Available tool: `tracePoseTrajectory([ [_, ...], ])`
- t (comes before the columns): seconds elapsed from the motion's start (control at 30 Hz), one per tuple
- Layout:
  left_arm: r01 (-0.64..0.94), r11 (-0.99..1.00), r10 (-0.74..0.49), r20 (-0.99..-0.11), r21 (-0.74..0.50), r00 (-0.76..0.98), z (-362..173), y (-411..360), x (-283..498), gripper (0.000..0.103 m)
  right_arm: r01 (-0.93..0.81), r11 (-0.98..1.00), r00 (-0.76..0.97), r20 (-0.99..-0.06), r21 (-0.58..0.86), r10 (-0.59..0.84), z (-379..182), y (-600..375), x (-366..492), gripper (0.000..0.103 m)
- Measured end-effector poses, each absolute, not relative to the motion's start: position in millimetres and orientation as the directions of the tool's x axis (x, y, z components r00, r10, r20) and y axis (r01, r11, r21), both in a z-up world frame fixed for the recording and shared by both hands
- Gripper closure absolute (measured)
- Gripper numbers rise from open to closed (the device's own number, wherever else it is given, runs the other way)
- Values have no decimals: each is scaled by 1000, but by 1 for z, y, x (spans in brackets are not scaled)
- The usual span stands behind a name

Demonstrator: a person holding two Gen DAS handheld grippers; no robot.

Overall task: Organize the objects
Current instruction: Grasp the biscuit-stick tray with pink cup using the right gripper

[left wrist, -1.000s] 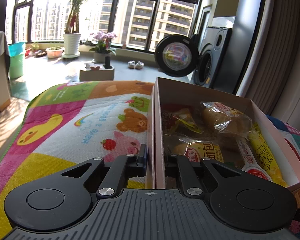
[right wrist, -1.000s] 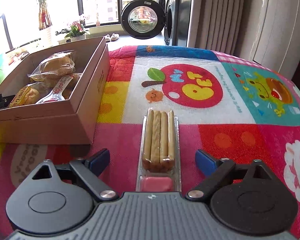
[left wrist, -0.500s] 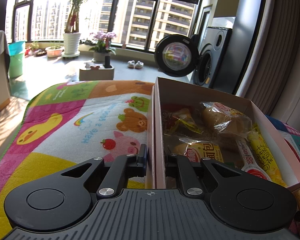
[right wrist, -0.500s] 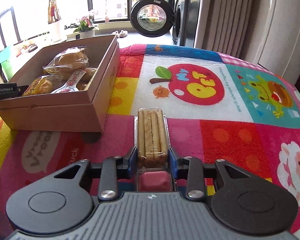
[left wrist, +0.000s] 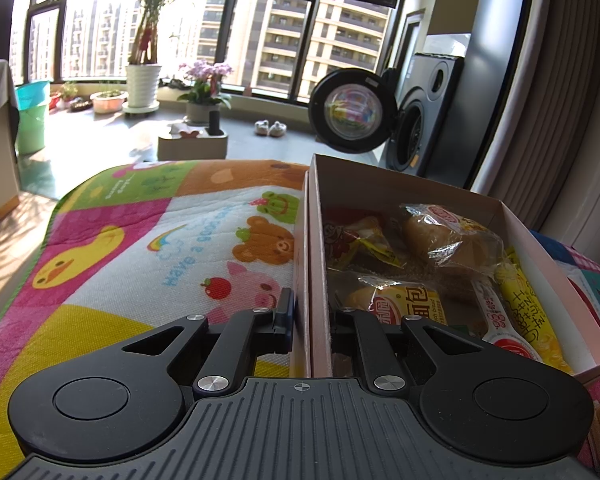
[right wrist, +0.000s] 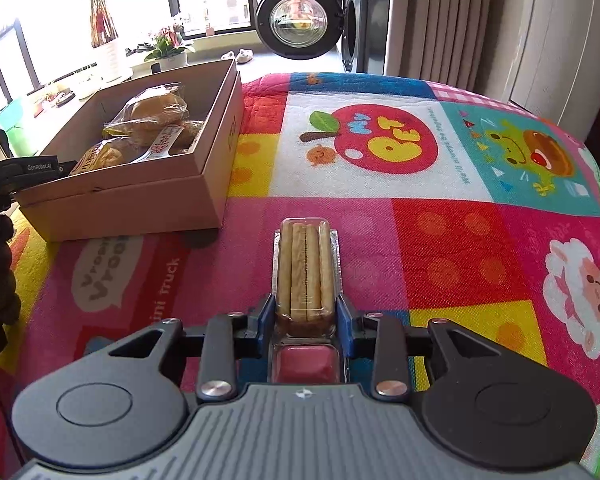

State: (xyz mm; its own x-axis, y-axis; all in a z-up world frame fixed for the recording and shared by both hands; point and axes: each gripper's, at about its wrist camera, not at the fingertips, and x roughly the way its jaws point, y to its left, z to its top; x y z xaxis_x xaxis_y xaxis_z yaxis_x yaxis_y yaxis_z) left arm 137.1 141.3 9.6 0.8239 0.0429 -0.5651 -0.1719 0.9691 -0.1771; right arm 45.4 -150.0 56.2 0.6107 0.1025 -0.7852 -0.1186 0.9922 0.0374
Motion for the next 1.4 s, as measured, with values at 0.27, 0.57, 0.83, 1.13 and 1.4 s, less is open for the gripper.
tracePoseTrajectory([
  [0.27,-171,968,39,-566,-183,823,9,140,137,90,-109,994,645,-759,28,92,97,-154,9,71],
  [0.57,-170,966,31,-567,-195,823,8,138,137,90,-205,979,758,-635,-10,152,179,-126,-12,93],
  [0.83,-170,965,27,-568,-201,823,7,135,136,90,-174,979,702,-711,-108,46,157,-132,-22,67],
  [1.13,-171,965,28,-568,-199,823,7,134,138,90,-156,987,484,-869,32,104,97,-149,-43,23],
  [1.4,-171,965,29,-567,-198,823,7,133,137,90,-165,983,420,-897,78,141,60,-132,-44,26],
])
